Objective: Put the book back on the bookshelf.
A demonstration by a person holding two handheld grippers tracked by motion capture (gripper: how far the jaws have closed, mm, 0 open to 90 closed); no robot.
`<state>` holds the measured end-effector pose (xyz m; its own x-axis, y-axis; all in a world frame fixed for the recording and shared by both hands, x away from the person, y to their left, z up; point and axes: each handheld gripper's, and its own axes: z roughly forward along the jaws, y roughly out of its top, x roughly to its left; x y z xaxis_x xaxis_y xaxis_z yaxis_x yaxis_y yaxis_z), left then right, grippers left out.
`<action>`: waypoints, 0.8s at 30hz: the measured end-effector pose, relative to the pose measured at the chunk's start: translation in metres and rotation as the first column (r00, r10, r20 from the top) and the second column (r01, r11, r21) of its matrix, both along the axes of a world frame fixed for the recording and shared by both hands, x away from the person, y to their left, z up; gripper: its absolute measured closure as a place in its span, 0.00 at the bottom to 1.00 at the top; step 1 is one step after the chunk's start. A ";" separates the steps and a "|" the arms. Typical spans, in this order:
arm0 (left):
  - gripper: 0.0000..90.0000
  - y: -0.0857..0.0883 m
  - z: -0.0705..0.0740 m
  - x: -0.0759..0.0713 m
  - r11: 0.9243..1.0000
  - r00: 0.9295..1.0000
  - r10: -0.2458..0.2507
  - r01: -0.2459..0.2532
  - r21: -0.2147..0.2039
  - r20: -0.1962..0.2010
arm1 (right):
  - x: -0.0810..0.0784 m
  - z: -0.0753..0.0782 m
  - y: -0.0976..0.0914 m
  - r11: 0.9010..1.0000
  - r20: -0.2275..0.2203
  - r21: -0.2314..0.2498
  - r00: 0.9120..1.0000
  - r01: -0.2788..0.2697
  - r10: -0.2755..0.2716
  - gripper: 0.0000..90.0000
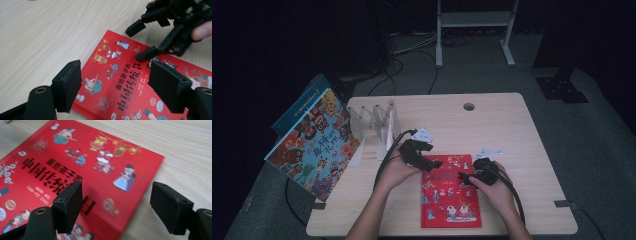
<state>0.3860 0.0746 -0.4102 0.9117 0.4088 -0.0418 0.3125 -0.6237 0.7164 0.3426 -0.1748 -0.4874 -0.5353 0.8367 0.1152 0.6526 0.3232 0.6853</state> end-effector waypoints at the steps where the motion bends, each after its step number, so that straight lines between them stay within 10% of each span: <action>1: 0.27 -0.001 -0.003 0.002 1.000 1.000 0.003 -0.003 0.002 -0.003 | 0.001 -0.001 0.002 1.000 -0.011 0.012 1.000 0.000 0.000 0.26; 18: 0.22 0.000 -0.029 0.023 0.997 0.996 0.067 -0.065 0.036 -0.063 | 0.039 -0.001 0.037 0.978 -0.027 0.020 0.978 -0.208 0.208 0.24; 24: 0.20 -0.004 -0.044 0.028 0.994 0.992 0.083 -0.076 0.079 -0.090 | 0.026 0.004 0.030 0.979 0.003 -0.007 0.979 -0.203 0.203 0.31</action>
<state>0.4138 0.0707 -0.4544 0.8698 0.4849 -0.0913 0.4264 -0.6455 0.6336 0.3682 -0.1448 -0.4833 -0.6947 0.7112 0.1075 0.5704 0.4536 0.6848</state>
